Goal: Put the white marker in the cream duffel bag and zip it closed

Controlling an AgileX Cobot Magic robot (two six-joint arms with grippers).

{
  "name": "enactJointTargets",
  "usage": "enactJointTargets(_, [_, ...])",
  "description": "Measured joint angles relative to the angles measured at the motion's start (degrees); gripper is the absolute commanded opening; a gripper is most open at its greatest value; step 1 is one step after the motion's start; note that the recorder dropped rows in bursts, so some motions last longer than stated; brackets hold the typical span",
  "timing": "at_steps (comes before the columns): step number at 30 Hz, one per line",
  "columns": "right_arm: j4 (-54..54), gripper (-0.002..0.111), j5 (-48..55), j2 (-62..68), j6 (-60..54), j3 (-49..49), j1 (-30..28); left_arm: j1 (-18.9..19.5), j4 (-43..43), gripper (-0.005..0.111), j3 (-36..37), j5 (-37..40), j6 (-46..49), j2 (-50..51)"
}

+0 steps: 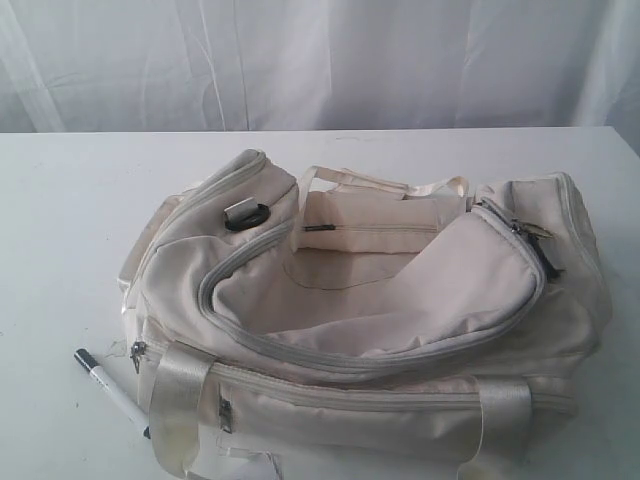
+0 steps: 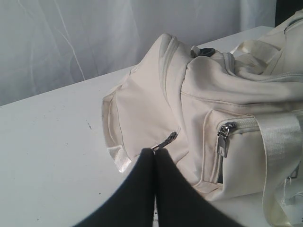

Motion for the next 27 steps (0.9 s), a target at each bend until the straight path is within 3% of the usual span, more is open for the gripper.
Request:
enactJointTargets(10, [0.6, 0.000, 1.8, 0.0, 6.7, -0.8, 0.0, 0.0, 0.0, 0.004, 0.0, 0.0, 0.0, 0.0])
enactJointTargets(15, [0.7, 0.000, 10.1, 0.7, 5.8, -8.8, 0.0, 0.0, 0.0, 0.004, 0.0, 0.0, 0.0, 0.0])
enactJointTargets(19, [-0.2, 0.001, 22.8, 4.6, -1.3, -19.5, 0.0, 0.0, 0.0, 0.004, 0.0, 0.0, 0.0, 0.0])
enactJointTargets(22, [-4.5, 0.010, 31.2, 9.3, -3.7, -26.9, 0.0, 0.0, 0.0, 0.004, 0.0, 0.0, 0.0, 0.0])
enactJointTargets(24, [-9.6, 0.033, 36.3, 13.8, -4.4, -32.4, 0.0, 0.0, 0.0, 0.004, 0.0, 0.0, 0.0, 0.0])
enactJointTargets(27, [-15.8, 0.045, 39.8, 19.8, -4.0, -37.3, 0.0, 0.0, 0.0, 0.004, 0.0, 0.0, 0.0, 0.0])
